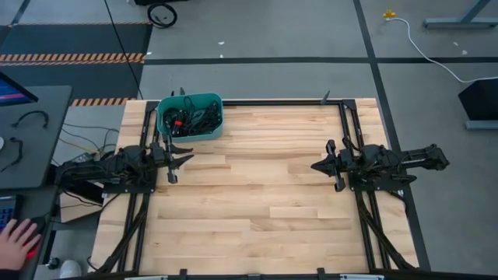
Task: Pick and place USB-C Cables
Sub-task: Return to Home Position
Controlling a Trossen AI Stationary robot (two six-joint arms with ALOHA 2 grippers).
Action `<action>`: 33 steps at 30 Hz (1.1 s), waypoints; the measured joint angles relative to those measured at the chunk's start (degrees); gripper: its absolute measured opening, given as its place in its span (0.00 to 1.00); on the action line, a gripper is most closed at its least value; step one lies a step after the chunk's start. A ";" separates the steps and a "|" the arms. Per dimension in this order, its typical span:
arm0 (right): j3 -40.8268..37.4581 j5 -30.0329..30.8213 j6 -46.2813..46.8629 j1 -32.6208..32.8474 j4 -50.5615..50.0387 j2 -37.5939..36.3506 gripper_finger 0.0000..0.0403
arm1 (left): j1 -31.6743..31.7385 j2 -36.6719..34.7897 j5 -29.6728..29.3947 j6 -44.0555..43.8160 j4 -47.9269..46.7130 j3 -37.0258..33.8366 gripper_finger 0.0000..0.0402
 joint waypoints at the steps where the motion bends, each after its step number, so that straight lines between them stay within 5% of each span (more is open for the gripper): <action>1: 0.00 -0.01 0.00 -0.02 0.00 0.00 0.03 | 0.01 0.00 0.00 0.02 0.00 0.00 0.23; 33: 0.00 -0.02 0.00 0.00 -0.02 0.00 0.03 | 0.00 -0.02 0.02 0.02 0.00 0.00 0.23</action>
